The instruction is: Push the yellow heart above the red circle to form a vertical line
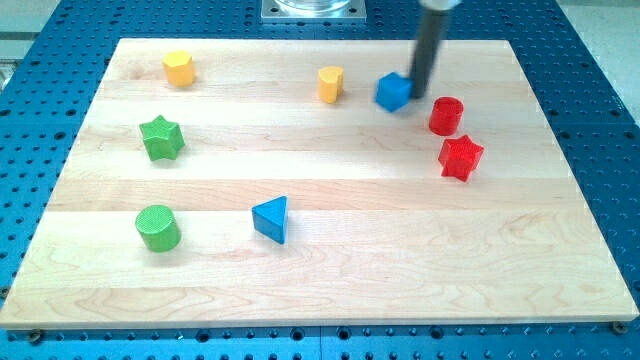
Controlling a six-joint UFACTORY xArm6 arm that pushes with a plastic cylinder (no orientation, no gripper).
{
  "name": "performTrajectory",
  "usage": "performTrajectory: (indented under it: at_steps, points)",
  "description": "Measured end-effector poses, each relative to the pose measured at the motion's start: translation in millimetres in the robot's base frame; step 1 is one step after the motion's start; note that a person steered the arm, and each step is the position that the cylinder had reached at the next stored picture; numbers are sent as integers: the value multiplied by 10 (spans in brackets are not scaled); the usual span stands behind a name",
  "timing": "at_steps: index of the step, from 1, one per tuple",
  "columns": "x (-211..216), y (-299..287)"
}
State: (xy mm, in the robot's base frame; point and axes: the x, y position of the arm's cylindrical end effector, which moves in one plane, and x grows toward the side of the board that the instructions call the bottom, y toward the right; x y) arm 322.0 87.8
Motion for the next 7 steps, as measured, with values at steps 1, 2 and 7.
performTrajectory:
  at_steps: [1,2,7]
  points:
    - [470,-829]
    - [62,-1544]
    - [-732,6]
